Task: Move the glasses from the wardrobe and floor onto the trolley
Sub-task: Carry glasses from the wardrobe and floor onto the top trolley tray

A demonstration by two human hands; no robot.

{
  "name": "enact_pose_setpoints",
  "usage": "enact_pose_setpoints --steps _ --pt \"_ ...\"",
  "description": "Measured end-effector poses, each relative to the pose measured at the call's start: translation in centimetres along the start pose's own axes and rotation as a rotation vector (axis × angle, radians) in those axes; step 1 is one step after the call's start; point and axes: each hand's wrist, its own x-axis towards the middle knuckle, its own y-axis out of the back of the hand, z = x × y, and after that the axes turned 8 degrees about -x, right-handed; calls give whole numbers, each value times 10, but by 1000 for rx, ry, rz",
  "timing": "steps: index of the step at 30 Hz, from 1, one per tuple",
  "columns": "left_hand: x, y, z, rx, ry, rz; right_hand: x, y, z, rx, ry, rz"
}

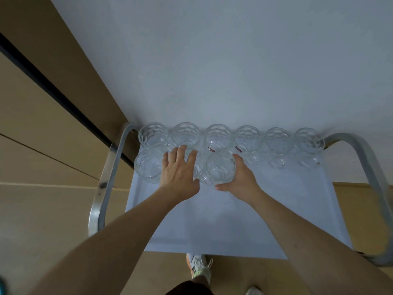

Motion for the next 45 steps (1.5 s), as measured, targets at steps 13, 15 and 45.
enact_pose_setpoints --steps 13,15,45 --pt "7 54 145 -78 -258 91 -91 124 25 -89 40 241" --pt "4 61 184 -93 -330 94 -112 154 35 -95 33 292" --pt "-191 -11 765 -83 -1347 -69 -537 435 331 -344 -735 910"
